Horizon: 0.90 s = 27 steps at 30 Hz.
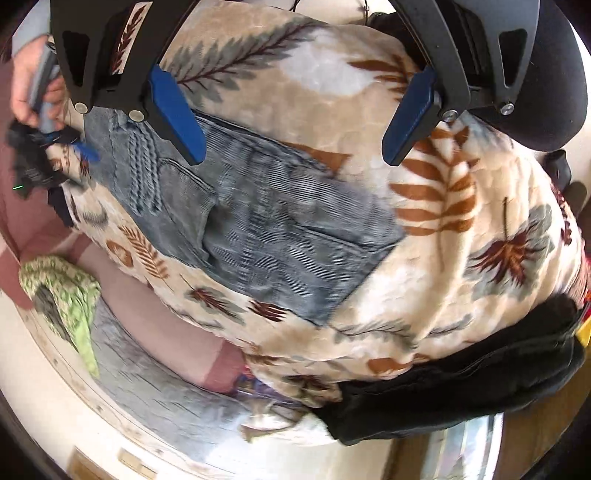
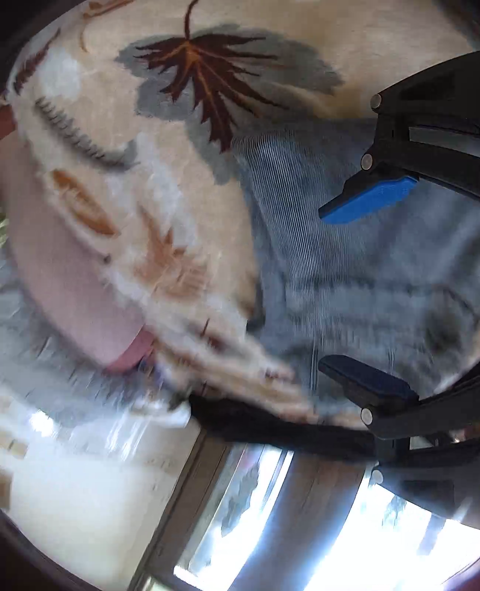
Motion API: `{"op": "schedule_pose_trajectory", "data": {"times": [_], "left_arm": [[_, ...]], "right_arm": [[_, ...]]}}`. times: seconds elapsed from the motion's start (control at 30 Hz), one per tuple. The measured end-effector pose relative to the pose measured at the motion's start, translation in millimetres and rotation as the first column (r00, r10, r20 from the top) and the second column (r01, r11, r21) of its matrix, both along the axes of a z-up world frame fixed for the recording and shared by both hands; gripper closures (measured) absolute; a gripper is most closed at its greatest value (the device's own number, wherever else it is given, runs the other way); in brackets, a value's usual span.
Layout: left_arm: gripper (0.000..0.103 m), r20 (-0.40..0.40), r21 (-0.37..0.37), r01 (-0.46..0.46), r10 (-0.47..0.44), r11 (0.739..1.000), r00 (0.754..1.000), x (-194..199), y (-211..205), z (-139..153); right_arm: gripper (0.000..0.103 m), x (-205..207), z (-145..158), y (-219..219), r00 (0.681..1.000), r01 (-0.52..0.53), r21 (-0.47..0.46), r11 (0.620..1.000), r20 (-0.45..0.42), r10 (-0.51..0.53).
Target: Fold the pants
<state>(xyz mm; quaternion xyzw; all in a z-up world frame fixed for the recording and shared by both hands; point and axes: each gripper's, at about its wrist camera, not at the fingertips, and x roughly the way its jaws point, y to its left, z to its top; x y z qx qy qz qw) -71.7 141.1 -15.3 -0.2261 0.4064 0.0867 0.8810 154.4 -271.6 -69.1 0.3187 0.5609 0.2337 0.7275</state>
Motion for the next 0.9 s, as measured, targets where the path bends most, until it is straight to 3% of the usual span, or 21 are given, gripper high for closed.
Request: {"op": "schedule_pose_trajectory", "data": {"times": [0.07,0.2,0.3,0.43,0.5,0.7,0.9], "left_arm": [[0.006,-0.006,-0.026,-0.017,0.017,1.0,1.0,0,10,-2],[0.006,-0.001,-0.083,-0.054,0.054,0.995,0.999,1,27,-7],[0.006,-0.017,-0.167,-0.061,0.059,0.984,0.998,6,37,-15],[0.006,-0.041,-0.302,-0.074,0.065,0.95,0.997,16,49,-23],[0.006,-0.049,-0.333,-0.084,0.071,0.939,0.996,21,52,-23],[0.006,-0.068,-0.302,-0.116,0.1,0.946,0.993,27,55,-16],[0.006,-0.096,-0.316,-0.124,0.098,0.941,0.991,25,51,-27]], "right_arm": [[0.026,-1,8,-5,0.999,0.046,0.041,0.998,0.021,-0.047],[0.026,-33,36,-7,0.991,0.019,0.053,0.998,0.133,-0.026],[0.026,-68,48,-9,0.98,-0.017,0.032,0.999,0.199,0.01],[0.026,-107,49,-8,0.967,-0.05,0.01,0.999,0.25,0.045],[0.025,-118,46,-6,0.966,-0.067,0.034,0.997,0.254,0.057],[0.026,-118,56,20,0.96,-0.144,0.094,0.985,0.255,0.116],[0.023,-75,84,77,0.942,-0.251,0.114,0.961,0.257,0.215]]}}
